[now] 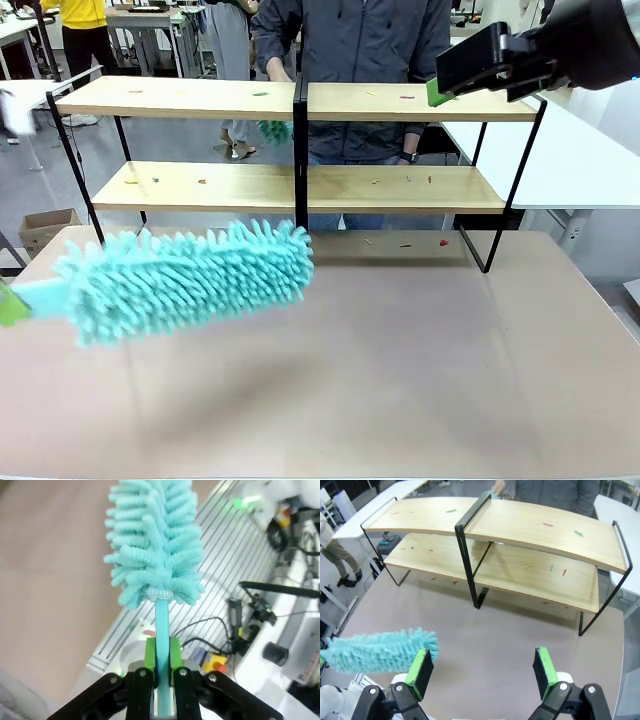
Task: Clean the shelves.
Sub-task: Clean a randomly selected level of the Shelf with the Duster.
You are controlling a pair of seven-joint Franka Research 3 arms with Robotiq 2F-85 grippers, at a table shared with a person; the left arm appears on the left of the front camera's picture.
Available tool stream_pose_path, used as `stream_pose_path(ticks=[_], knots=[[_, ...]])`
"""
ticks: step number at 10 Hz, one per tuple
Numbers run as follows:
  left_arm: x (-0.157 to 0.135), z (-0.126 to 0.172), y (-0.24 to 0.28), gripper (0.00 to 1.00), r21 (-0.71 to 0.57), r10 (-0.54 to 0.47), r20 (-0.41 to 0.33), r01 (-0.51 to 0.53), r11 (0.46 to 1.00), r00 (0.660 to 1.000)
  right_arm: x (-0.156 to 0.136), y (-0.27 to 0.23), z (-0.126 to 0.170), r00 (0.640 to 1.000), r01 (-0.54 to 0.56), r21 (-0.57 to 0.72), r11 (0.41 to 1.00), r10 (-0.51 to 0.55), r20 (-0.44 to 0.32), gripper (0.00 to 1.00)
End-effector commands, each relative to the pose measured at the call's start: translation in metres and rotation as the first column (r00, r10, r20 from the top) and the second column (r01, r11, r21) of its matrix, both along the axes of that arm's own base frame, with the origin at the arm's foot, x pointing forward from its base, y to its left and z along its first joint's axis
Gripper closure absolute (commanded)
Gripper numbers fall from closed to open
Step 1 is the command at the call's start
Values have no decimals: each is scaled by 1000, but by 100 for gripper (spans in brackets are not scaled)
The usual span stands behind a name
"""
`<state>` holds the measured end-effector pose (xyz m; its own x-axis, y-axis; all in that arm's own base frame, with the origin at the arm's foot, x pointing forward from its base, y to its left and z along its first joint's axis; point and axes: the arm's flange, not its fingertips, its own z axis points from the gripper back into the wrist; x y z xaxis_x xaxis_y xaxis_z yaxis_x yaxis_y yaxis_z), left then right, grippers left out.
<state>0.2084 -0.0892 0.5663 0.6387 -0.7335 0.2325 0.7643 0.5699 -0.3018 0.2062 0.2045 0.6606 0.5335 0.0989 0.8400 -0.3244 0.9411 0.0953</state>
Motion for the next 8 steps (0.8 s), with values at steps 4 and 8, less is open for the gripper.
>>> stream_pose_path(ticks=[4, 8], knots=[[4, -16, -18, 88, 32, 36, -30, -35, 999, 999, 0, -1, -1, 1000, 3, 6, 1000, -3, -1, 0], [-10, -71, -141, 88, 84, 178, 61, -182, 980, 982, 0, -1, -1, 1000, 3, 6, 1000, -3, -1, 0]])
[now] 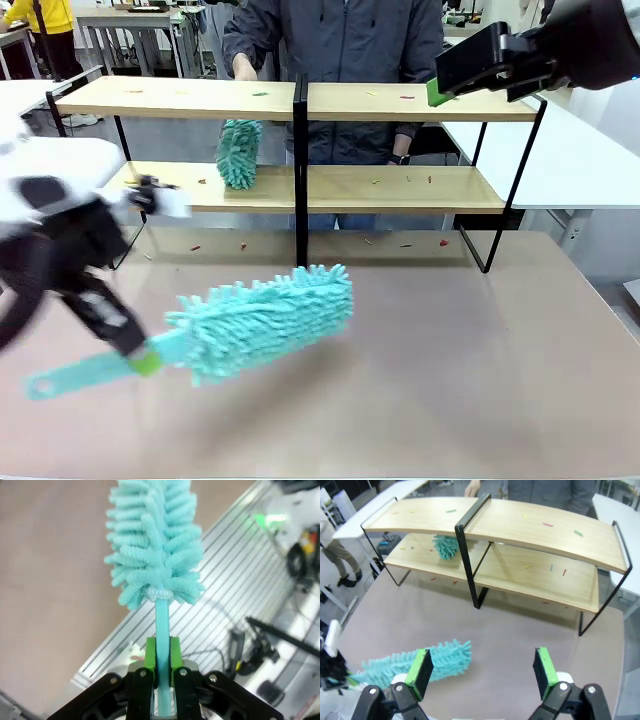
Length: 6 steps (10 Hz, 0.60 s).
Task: Clean the shelves.
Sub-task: Clean a randomly selected level of the Shelf with the Duster.
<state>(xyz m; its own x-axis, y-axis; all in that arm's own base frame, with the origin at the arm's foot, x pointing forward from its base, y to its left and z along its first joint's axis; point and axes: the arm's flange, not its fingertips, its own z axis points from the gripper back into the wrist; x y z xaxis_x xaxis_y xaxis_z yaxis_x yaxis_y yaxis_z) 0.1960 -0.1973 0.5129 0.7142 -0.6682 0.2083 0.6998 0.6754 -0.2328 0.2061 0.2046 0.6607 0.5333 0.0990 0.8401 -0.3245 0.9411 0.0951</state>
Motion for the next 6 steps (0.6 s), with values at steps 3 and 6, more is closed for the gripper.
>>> stream_pose_path(ticks=[3, 6], knots=[[-11, -44, -118, 88, -87, 182, 21, -179, 980, 983, 0, -1, -1, 1000, 3, 6, 1000, -3, -2, 0], [-20, -49, -120, 88, -56, 184, 7, -183, 981, 983, 0, -1, -1, 1000, 3, 6, 1000, -3, -2, 0]])
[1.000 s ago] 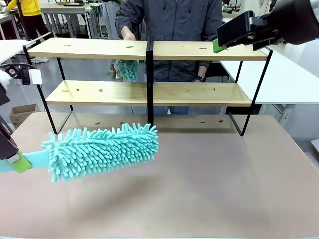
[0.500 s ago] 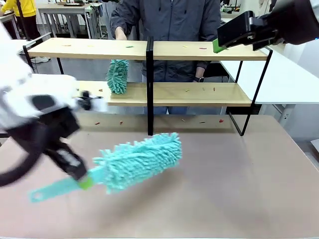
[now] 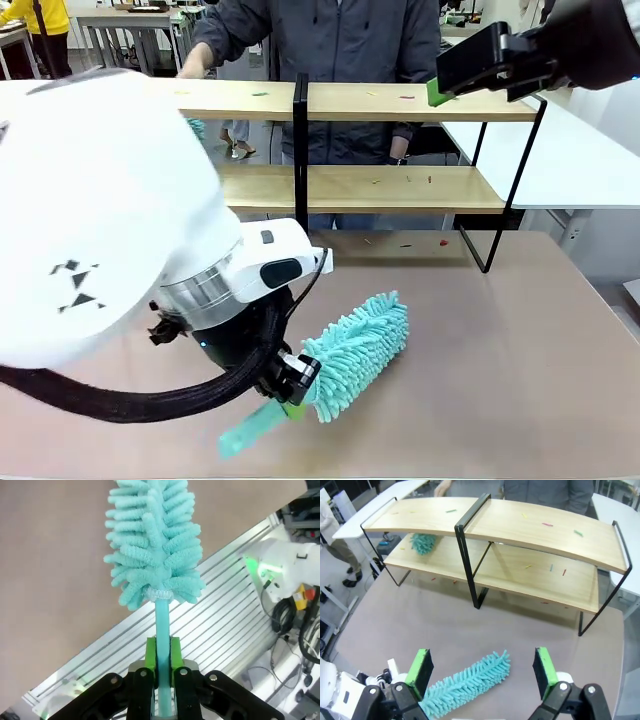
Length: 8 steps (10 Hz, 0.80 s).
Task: Clean the shelves.
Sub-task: Clean a randomly selected level of the Shelf with the Duster.
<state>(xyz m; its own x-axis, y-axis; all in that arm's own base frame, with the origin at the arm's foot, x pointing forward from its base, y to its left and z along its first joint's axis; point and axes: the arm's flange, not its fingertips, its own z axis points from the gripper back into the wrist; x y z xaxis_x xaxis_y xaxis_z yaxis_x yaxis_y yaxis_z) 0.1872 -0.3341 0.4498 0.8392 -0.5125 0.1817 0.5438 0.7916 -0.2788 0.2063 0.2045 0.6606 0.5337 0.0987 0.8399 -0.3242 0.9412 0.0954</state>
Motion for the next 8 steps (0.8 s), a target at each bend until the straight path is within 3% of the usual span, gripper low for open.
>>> stream_pose_path(ticks=[1, 3, 4, 5, 8], knots=[[-11, 15, 17, 88, -28, -8, 65, 9, 1000, 998, 0, -1, -1, 1000, 3, 6, 1000, -3, -1, 0], [-11, 15, 17, 88, -28, -8, 65, 9, 1000, 998, 0, -1, -1, 1000, 3, 6, 1000, -3, -1, 0], [-5, 10, 6, 88, -15, -18, 29, 18, 1000, 999, 0, -1, -1, 1000, 3, 6, 1000, -3, -1, 0], [1, 6, -16, 88, -57, 121, 71, -117, 991, 990, 0, -1, -1, 1000, 3, 6, 1000, -3, -1, 0], [29, -5, -61, 88, -69, 289, 125, -282, 957, 949, 0, -1, -1, 1000, 3, 6, 1000, -3, -1, 0]])
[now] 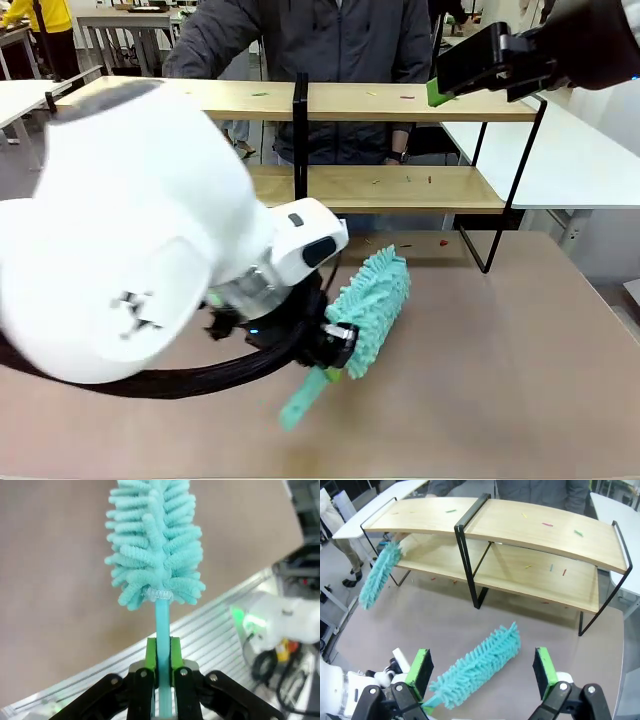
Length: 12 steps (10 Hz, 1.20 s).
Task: Clean the shelves.
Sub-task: Clean a randomly selected level of the Shelf with the Duster.
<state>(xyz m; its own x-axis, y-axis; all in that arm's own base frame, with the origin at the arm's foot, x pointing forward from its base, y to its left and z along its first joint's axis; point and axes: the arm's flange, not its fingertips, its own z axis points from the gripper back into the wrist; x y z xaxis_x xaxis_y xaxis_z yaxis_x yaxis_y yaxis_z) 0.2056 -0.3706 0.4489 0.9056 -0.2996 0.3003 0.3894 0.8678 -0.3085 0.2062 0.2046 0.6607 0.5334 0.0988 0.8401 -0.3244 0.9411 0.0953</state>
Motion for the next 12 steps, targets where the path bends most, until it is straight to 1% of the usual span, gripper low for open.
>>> stream_pose_path(ticks=[1, 2, 3, 5, 7, 10, 12], knots=[[23, -7, -35, 88, 12, 141, 58, -142, 990, 988, 0, -1, -1, 1000, 3, 6, 1000, -3, -2, 0], [37, -8, -46, 88, 7, 180, 56, -180, 984, 982, 0, -1, -1, 1000, 3, 6, 1000, -3, -2, 0], [51, -9, -57, 88, 38, 211, 71, -214, 976, 975, 0, -1, -1, 1000, 3, 6, 1000, -3, -2, 0], [75, -14, -77, 88, 19, 281, 116, -285, 958, 953, 0, -1, -1, 1000, 3, 6, 1000, -3, -2, 0], [106, -26, -94, 88, 44, 341, 142, -350, 936, 929, 0, -1, -1, 1000, 3, 6, 1000, -3, -2, 0], [138, -47, -113, 88, 96, 357, 175, -377, 921, 918, 0, -1, -1, 1000, 3, 6, 1000, -3, -2, 0], [150, -58, -121, 88, 108, 352, 169, -373, 922, 921, 0, -1, -1, 1000, 3, 6, 1000, -3, -2, 0]])
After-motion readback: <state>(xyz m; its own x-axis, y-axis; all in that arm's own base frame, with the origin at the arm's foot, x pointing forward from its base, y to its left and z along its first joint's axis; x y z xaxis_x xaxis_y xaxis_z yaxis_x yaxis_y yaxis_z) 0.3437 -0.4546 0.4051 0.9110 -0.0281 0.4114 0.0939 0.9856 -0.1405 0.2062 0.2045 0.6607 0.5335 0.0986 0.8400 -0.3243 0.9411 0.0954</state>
